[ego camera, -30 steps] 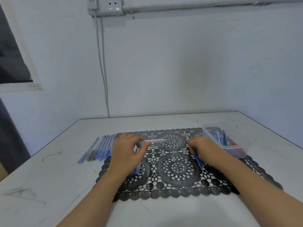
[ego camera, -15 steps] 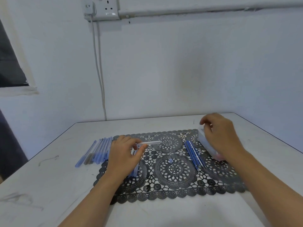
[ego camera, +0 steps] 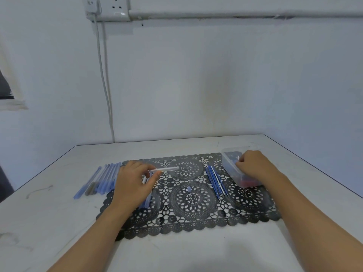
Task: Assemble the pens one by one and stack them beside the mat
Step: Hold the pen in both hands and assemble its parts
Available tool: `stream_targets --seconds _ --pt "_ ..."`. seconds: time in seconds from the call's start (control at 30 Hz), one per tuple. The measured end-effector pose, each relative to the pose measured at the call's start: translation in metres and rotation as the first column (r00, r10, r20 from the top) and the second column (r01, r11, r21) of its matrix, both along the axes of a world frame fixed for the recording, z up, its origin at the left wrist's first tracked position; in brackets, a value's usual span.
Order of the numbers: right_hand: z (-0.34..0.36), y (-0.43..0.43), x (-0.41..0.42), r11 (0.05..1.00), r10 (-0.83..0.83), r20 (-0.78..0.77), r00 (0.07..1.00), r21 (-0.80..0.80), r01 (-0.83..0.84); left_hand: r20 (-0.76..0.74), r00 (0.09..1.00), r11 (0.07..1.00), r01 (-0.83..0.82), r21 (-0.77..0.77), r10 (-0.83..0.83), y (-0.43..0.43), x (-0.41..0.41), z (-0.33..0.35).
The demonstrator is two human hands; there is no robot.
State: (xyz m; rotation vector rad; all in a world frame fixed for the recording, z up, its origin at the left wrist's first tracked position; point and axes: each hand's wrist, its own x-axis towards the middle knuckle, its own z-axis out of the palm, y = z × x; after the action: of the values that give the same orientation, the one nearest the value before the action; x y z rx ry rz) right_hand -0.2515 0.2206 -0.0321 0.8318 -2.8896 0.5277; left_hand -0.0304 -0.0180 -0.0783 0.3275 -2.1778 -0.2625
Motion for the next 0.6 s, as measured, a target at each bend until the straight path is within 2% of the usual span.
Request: stream_targets --seconds 0.37,0.6 --pt "0.0017 0.0 -0.0012 0.994 -0.002 0.154 0.988 0.111 -0.015 -0.003 1.0 1.0 0.009 0.009 -0.009 -0.0008 0.0007 -0.0002" --pt "0.0034 -0.0006 0.0018 0.997 -0.004 0.129 0.992 0.072 -0.005 0.0 1.0 1.0 0.003 0.011 -0.003 -0.0024 0.0002 -0.0004"
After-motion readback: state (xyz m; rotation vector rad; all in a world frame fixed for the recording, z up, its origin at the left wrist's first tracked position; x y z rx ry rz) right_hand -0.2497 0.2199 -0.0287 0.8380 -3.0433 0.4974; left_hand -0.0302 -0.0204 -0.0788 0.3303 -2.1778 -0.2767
